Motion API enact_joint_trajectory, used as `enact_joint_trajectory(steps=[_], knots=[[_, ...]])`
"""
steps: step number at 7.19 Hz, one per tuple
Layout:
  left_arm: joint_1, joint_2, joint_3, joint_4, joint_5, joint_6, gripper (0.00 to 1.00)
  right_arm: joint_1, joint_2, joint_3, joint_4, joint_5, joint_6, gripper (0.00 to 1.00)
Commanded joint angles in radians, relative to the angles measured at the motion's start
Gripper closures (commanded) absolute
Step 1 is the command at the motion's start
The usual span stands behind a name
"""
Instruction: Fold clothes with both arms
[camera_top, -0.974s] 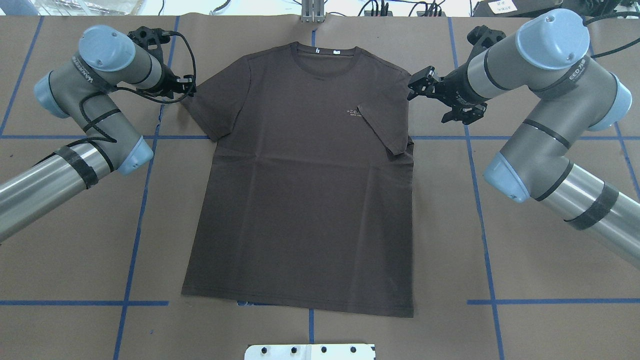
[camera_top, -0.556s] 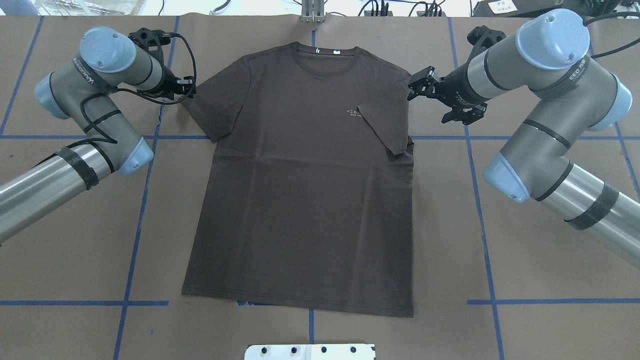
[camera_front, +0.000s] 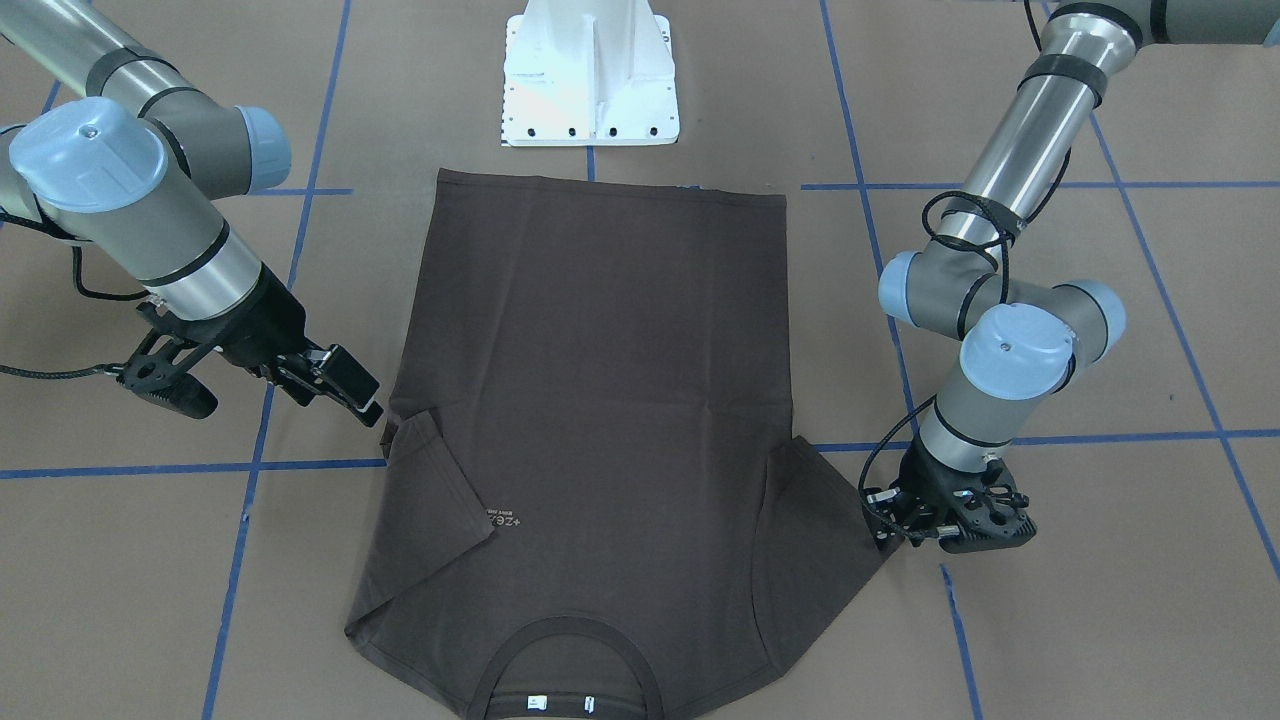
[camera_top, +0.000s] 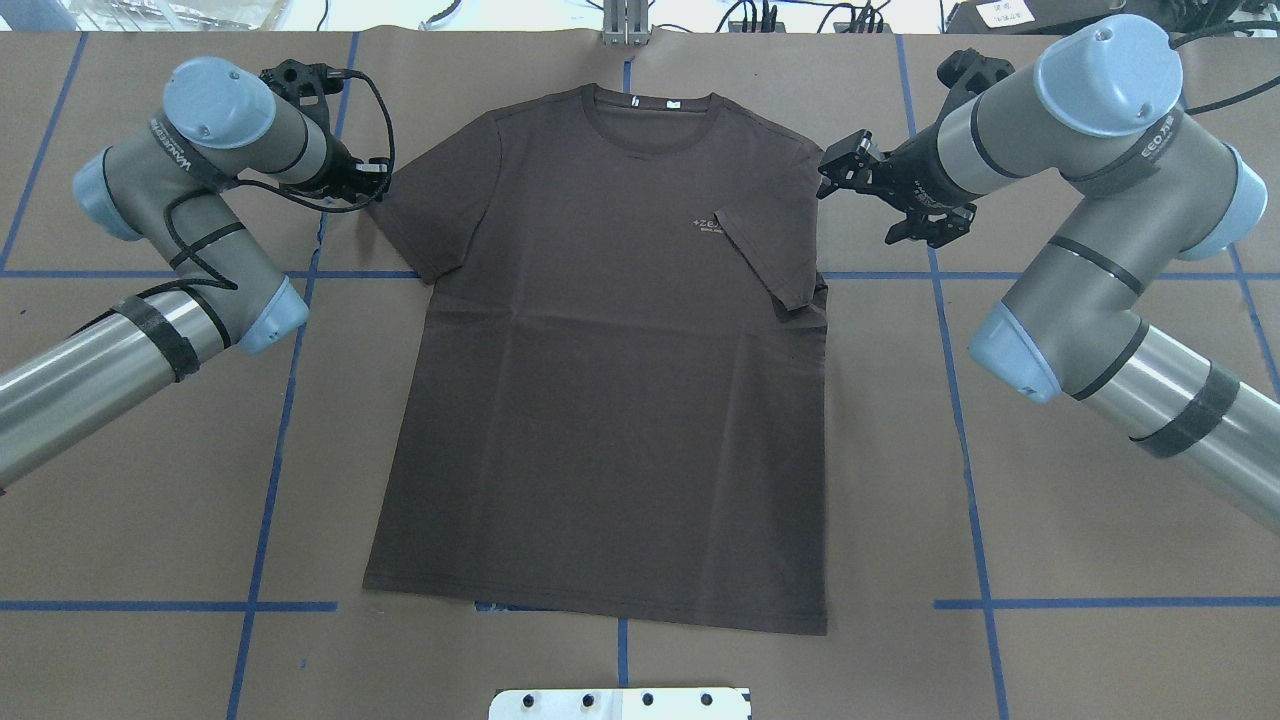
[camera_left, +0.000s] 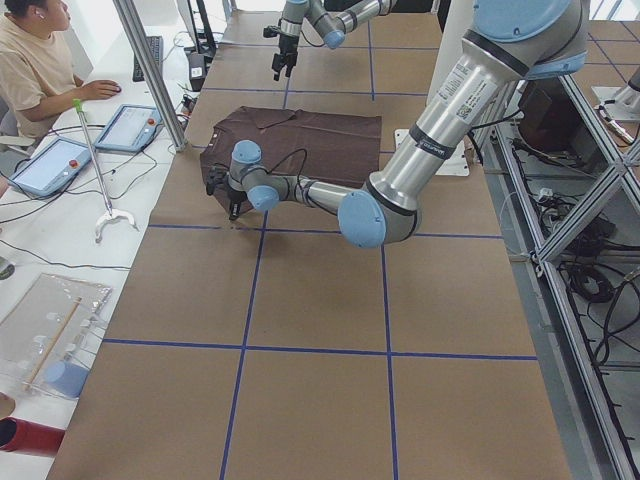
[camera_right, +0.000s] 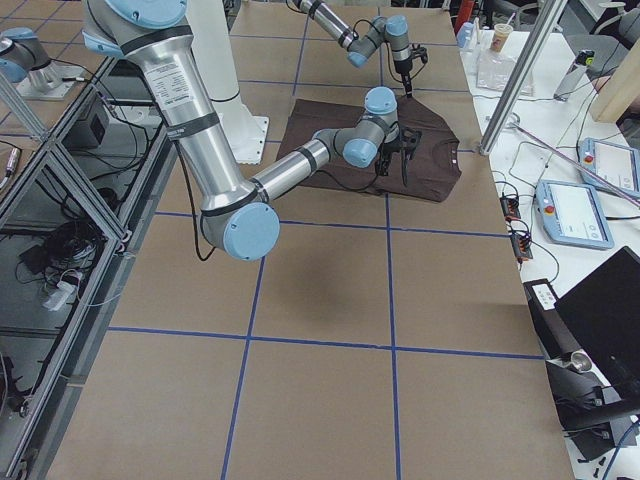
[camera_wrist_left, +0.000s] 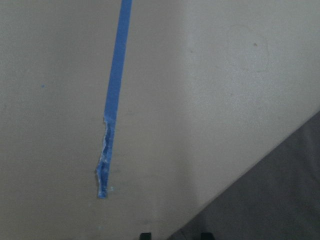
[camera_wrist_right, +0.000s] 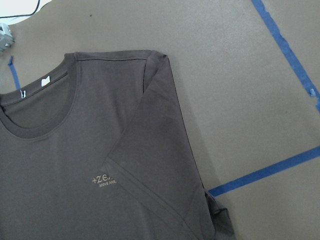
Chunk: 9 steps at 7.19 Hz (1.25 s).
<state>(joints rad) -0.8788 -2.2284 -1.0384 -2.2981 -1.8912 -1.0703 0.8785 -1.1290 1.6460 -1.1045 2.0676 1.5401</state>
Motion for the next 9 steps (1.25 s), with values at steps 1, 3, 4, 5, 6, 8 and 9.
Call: enact_joint_trajectory(steps=[1, 3, 4, 5, 6, 8, 9], knots=[[0.001, -0.007, -0.002, 0.000, -0.002, 0.006, 1.00, 0.002, 0.000, 0.000, 0.000, 0.000, 0.000, 0.00], [0.001, -0.019, -0.008, 0.000, -0.008, 0.009, 1.00, 0.002, 0.000, 0.000, 0.000, 0.000, 0.000, 0.00], [0.000, -0.036, -0.021, 0.011, -0.043, 0.004, 1.00, 0.002, 0.000, 0.000, 0.000, 0.000, 0.000, 0.00], [0.000, -0.071, -0.026, 0.028, -0.069, -0.011, 1.00, 0.002, 0.000, 0.000, 0.000, 0.000, 0.000, 0.00], [0.003, -0.117, -0.026, 0.066, -0.069, -0.072, 1.00, 0.002, -0.002, -0.002, 0.000, 0.000, 0.002, 0.00], [0.030, -0.158, -0.014, 0.071, -0.065, -0.134, 1.00, 0.002, -0.005, -0.005, 0.000, -0.001, 0.000, 0.00], [0.044, -0.186, 0.016, 0.071, -0.063, -0.152, 1.00, 0.002, -0.005, -0.006, 0.000, -0.003, 0.002, 0.00]])
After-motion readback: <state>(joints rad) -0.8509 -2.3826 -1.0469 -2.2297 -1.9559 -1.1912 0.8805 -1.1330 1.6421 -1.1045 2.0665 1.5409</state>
